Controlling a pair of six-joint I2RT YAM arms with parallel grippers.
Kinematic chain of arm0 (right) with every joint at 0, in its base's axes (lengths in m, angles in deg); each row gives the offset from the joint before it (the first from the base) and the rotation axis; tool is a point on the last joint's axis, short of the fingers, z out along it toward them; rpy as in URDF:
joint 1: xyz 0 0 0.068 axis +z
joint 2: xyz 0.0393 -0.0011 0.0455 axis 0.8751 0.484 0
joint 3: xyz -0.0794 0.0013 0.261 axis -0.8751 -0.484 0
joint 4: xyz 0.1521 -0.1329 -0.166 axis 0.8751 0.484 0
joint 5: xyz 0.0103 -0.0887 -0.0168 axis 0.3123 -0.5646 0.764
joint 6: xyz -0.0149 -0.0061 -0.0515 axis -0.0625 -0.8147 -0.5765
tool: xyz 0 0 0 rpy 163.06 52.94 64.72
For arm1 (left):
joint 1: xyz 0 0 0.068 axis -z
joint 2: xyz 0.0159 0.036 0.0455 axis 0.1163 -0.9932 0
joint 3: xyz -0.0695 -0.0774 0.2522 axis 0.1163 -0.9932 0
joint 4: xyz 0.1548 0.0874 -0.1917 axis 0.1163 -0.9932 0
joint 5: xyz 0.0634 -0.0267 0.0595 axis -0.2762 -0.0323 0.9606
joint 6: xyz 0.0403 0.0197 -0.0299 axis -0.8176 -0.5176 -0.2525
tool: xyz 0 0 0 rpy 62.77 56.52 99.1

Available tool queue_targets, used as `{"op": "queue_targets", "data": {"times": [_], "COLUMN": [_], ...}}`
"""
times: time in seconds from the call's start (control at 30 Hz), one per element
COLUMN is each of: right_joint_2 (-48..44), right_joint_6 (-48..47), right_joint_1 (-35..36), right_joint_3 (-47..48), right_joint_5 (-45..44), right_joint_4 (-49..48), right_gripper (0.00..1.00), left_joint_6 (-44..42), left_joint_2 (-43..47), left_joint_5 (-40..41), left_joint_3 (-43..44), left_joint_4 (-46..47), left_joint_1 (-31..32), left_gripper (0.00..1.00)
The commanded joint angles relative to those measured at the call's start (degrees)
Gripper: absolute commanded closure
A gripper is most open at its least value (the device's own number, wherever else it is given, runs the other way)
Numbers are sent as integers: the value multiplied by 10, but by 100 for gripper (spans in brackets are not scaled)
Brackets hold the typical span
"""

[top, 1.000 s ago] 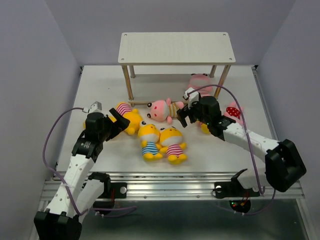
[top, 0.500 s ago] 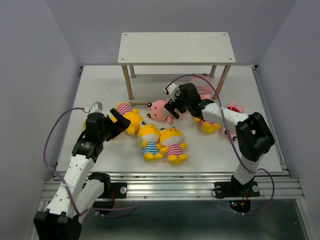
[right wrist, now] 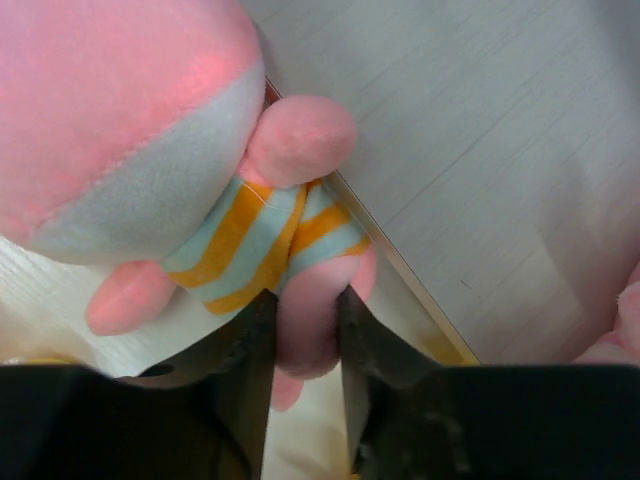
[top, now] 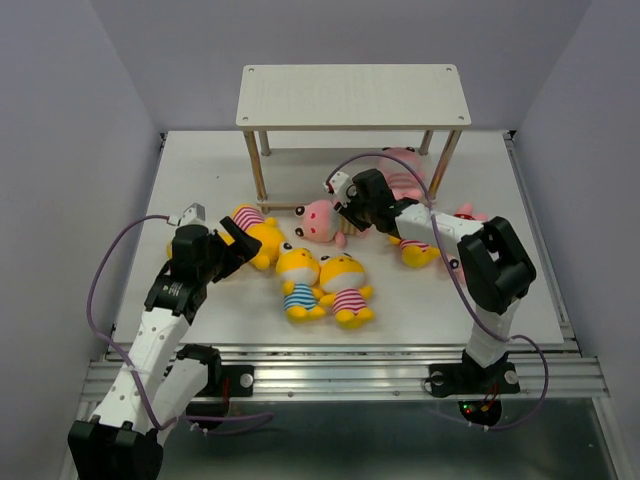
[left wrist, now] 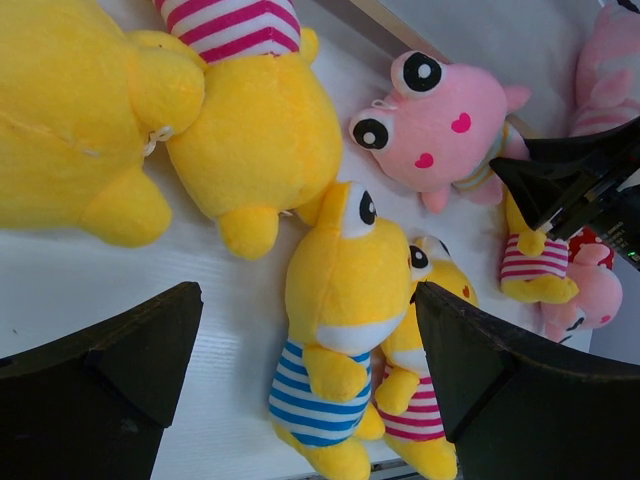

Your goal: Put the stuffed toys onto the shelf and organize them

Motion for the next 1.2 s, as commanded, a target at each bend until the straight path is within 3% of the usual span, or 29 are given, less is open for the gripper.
{"op": "queue_targets", "data": {"times": [0.0,0.1,0.17,0.23,0.4,0.67,0.93,1.17], "right_joint_2": [3,-14,-36,-53,-134,-228,-221,-177], "right_joint_6": [4,11,21,48,126,374,589,675], "right_joint_1": [3,3,3,3,3,3,3,3], "right_joint_3": [15,4,-4,-16,-64,-102,-77,-38], "right_joint_5": [-19,-9,3,16,64,29,-142,-269], "right_joint_4": [-20,-20,-22,-23,-30,-17,27,33], "right_gripper": [71,85,87,99,99,99,99,99], "left_joint_6": [-2,-1,0,1,1,5,5,5], "left_joint_2": [-5,-4,-3,1,3,10,25,43], "left_joint_5": [4,4,5,7,13,12,14,19], "left_joint_3": [9,10,10,10,14,12,19,19], "left_joint_4": [17,15,15,15,12,16,5,1], "left_joint_1": [3,3,3,3,2,3,3,3], "left_gripper": [1,1,1,1,1,1,1,1]}}
